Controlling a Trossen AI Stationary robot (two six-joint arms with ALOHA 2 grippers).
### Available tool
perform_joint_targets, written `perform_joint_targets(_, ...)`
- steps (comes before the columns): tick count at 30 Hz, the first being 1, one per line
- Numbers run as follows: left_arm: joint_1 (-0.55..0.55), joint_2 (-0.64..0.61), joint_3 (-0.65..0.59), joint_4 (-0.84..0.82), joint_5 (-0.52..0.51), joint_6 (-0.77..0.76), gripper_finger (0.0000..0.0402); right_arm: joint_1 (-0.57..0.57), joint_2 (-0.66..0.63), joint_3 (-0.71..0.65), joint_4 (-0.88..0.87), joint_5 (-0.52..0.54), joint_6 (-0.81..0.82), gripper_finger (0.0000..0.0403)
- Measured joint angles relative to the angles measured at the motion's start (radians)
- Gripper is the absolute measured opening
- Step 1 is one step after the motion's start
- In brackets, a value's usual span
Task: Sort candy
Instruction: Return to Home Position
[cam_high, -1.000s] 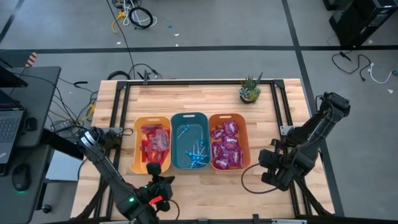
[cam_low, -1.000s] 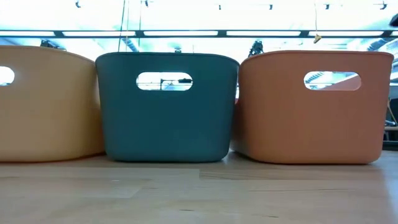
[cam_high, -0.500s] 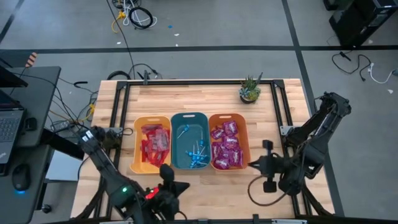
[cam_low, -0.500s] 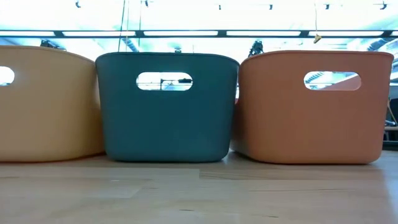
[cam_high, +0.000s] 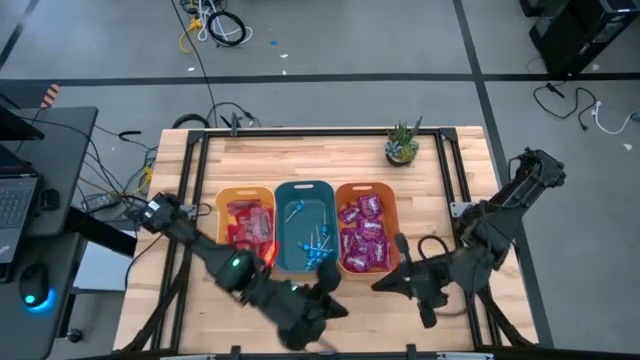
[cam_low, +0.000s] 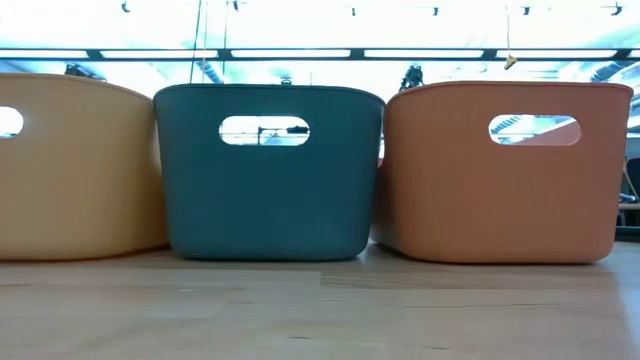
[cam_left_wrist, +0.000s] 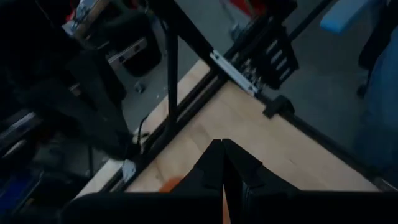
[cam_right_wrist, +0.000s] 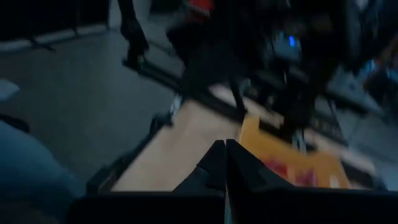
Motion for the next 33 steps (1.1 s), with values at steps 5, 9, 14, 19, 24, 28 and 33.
perform_joint_targets(5, 0.096, -0.002, 0.000, 0.018, 0.138, 0.015, 0.0001, -0.060, 0.000, 0.000, 0.119, -0.080, -0.165, 0.0000)
perform_joint_targets(9, 0.136, -0.028, 0.000, -0.023, 0.194, 0.013, 0.0001, -0.103, -0.011, 0.000, 0.098, -0.110, -0.210, 0.0000)
perform_joint_targets(14, 0.168, -0.065, -0.016, -0.052, 0.320, -0.002, 0.0001, -0.153, -0.046, -0.038, 0.166, -0.231, -0.239, 0.0000)
perform_joint_targets(19, 0.192, -0.117, -0.103, 0.002, 0.331, -0.002, 0.0000, -0.193, -0.087, -0.095, 0.256, -0.258, -0.292, 0.0000)
perform_joint_targets(24, 0.209, -0.212, -0.301, 0.166, 0.348, -0.020, 0.0000, -0.234, -0.157, -0.157, 0.270, -0.289, -0.277, 0.0000)
perform_joint_targets(28, 0.206, -0.352, -0.511, 0.313, 0.340, -0.047, 0.0000, -0.244, -0.235, -0.227, 0.272, -0.289, -0.269, 0.0000)
perform_joint_targets(33, 0.220, -0.531, -0.789, 0.507, 0.274, -0.087, 0.0000, -0.280, -0.361, -0.373, 0.379, -0.292, -0.271, 0.0000)
